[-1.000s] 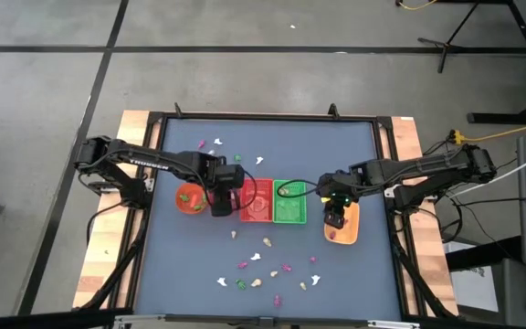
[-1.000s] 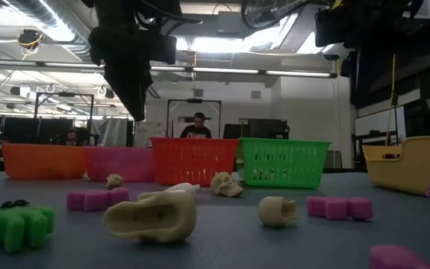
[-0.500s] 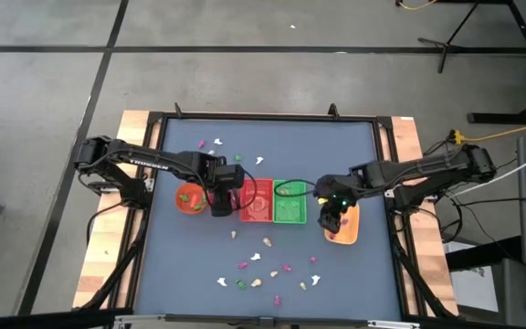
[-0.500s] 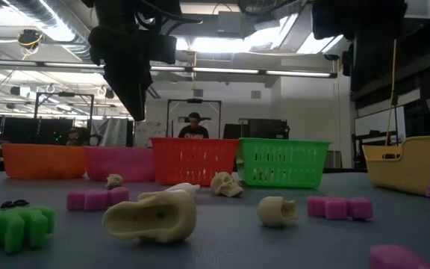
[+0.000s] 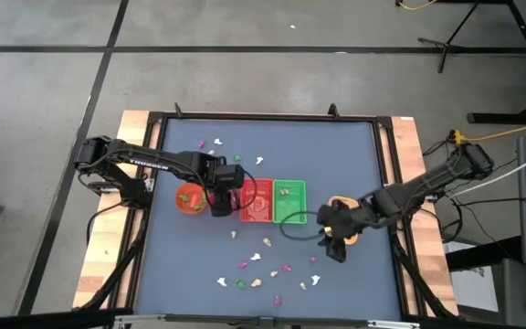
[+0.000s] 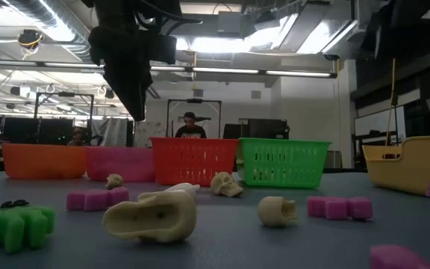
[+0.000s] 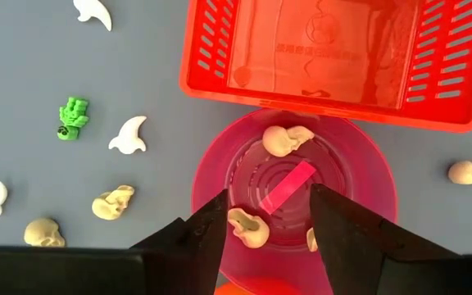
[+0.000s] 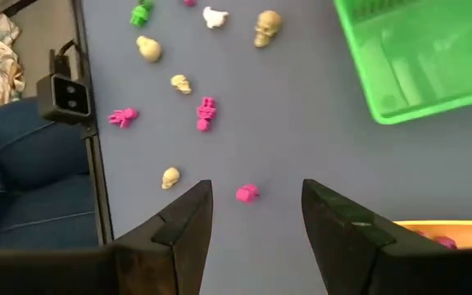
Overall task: Sort Halloween decoration
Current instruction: Put the pink skeleton toy into the yellow bin
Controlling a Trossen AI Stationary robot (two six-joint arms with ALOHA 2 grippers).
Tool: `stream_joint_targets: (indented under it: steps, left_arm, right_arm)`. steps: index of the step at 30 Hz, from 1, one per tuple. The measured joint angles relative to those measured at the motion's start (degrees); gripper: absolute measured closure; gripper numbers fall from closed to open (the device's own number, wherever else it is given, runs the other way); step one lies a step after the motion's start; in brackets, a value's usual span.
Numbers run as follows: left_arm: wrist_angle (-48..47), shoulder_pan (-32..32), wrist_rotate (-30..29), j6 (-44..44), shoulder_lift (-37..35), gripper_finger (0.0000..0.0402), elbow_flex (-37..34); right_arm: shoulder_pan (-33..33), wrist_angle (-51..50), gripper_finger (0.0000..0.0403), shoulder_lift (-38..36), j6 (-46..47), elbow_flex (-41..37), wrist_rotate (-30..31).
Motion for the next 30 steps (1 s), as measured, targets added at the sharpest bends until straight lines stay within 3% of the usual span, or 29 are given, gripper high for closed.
stream_joint_targets:
  steps: [13, 30]
  left_arm:
    - [0.0, 0.0, 0.0, 0.0, 0.0, 0.0245, 0.0]
    - [0.2, 0.0, 0.0, 0.0, 0.0, 0.0245, 0.0]
  right_arm:
    - [10.5, 5.4, 0.0217, 9.5, -0.5, 0.0, 4.0]
    - [10.5, 6.3, 0.0217, 20.2, -0.6, 0.0, 8.6]
